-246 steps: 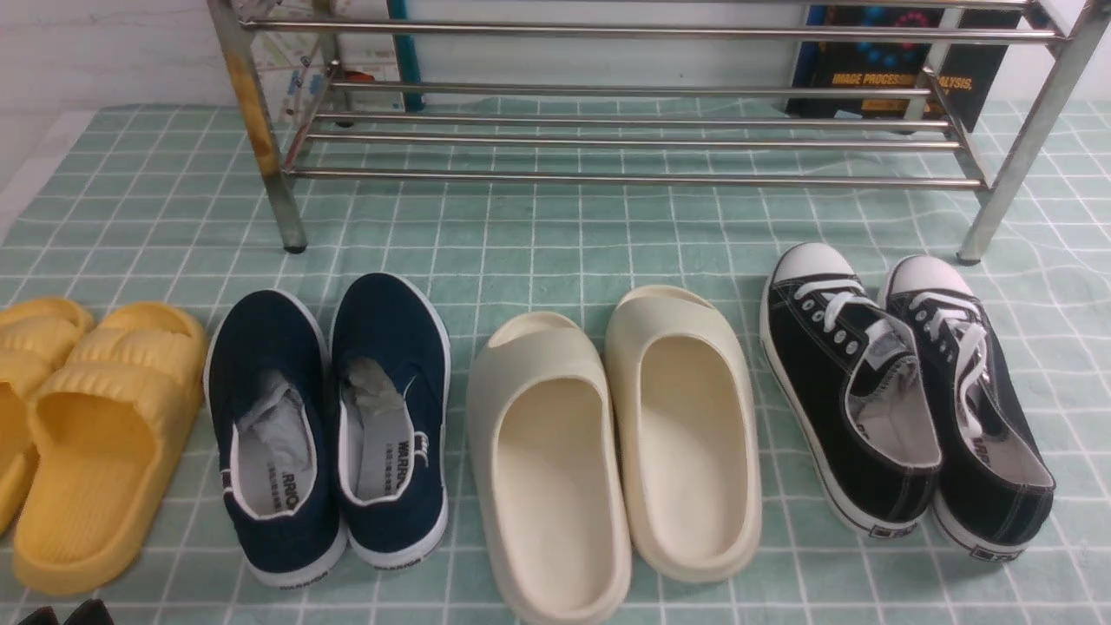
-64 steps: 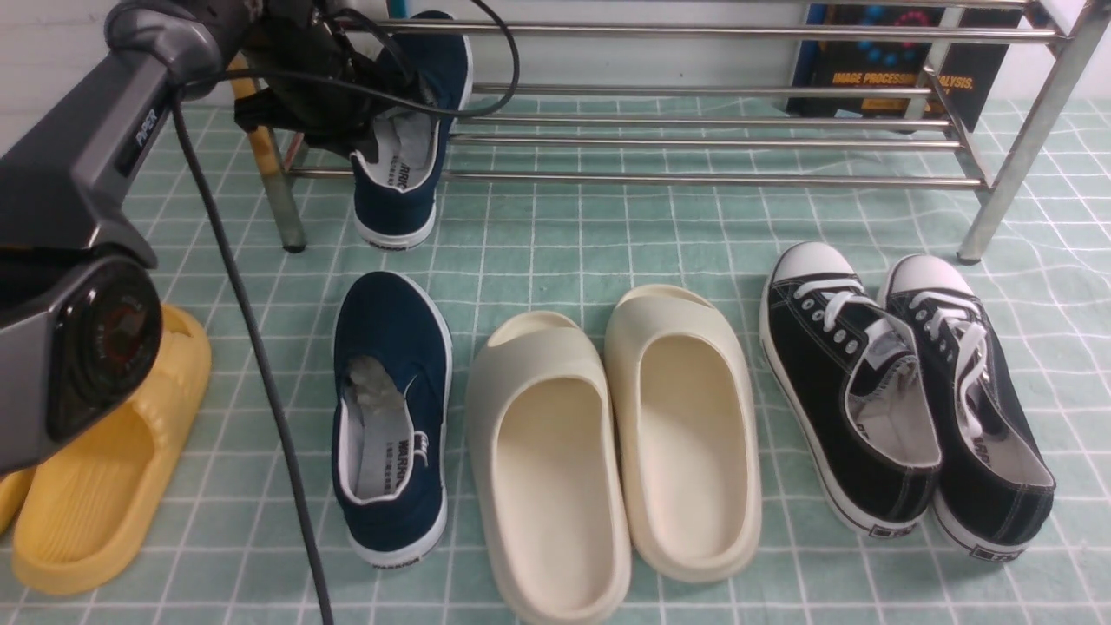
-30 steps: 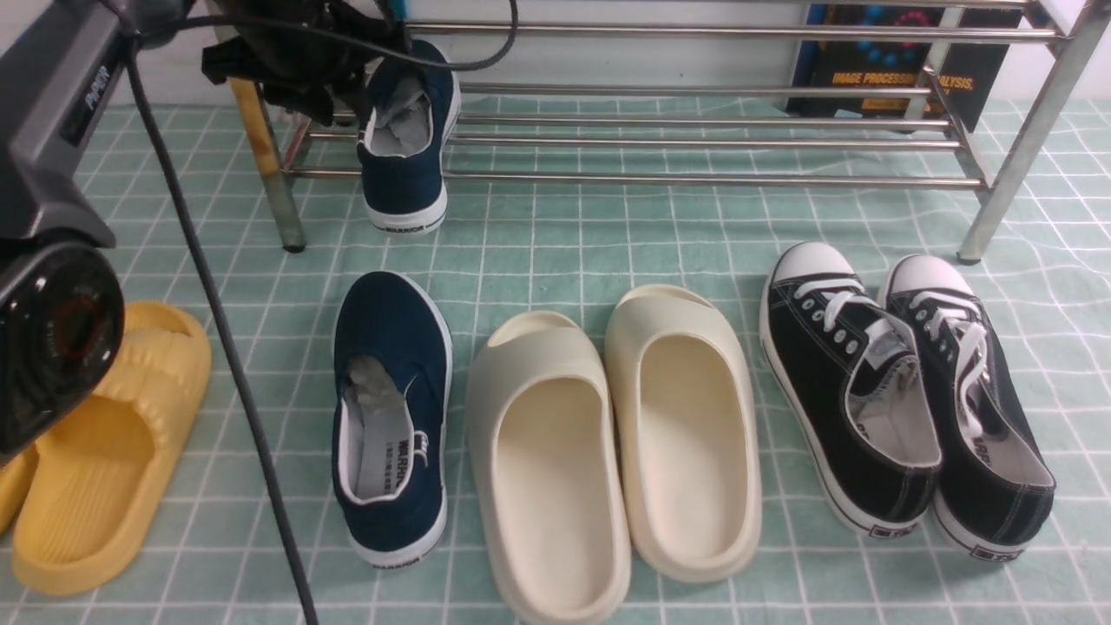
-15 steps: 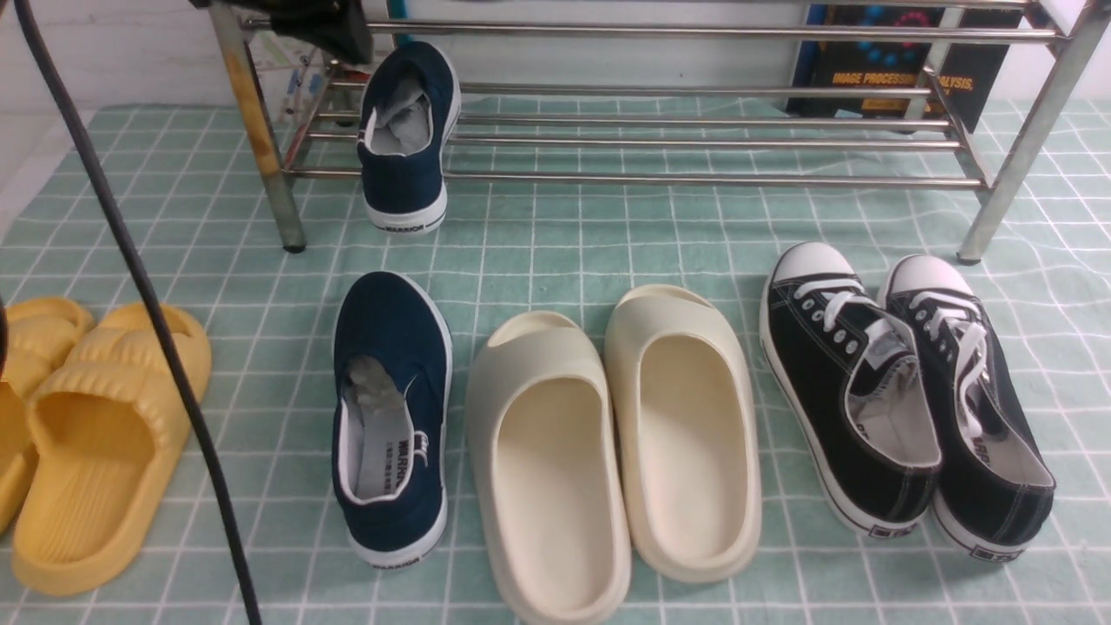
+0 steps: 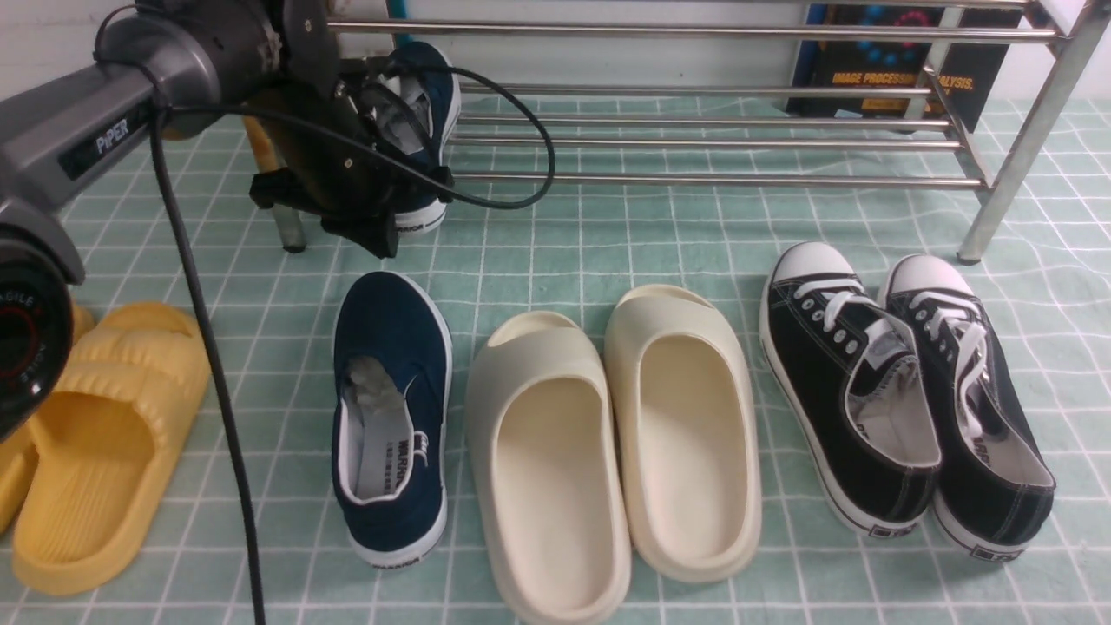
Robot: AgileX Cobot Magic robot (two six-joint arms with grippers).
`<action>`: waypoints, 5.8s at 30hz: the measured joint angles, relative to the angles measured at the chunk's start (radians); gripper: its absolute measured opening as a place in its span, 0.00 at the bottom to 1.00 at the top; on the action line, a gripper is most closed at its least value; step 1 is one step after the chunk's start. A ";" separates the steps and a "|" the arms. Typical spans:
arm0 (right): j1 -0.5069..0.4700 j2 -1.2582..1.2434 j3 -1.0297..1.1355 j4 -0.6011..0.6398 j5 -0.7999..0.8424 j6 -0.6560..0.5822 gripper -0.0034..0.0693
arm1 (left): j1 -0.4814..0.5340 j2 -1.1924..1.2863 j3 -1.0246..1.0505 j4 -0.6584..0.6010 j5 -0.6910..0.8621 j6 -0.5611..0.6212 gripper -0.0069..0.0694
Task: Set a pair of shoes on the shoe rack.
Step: Use the left arm to put a shoe into the shoe rack, then use the left arm to grab the shoe closest to it, then use the left arm to put a shoe into the shoe rack
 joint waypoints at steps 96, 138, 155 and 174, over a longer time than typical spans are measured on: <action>0.000 0.000 0.000 0.000 0.000 0.003 0.38 | 0.001 -0.445 0.820 -0.153 -0.165 -0.115 0.44; 0.000 0.000 0.000 0.000 0.000 0.003 0.38 | 0.001 -0.082 0.012 -0.286 0.085 0.029 0.09; 0.000 0.000 0.000 0.000 0.000 0.003 0.38 | 0.001 0.219 -0.452 -0.197 0.087 -0.038 0.09; 0.000 0.000 0.000 0.000 0.000 0.003 0.38 | 0.001 0.221 -0.460 -0.171 -0.034 -0.042 0.24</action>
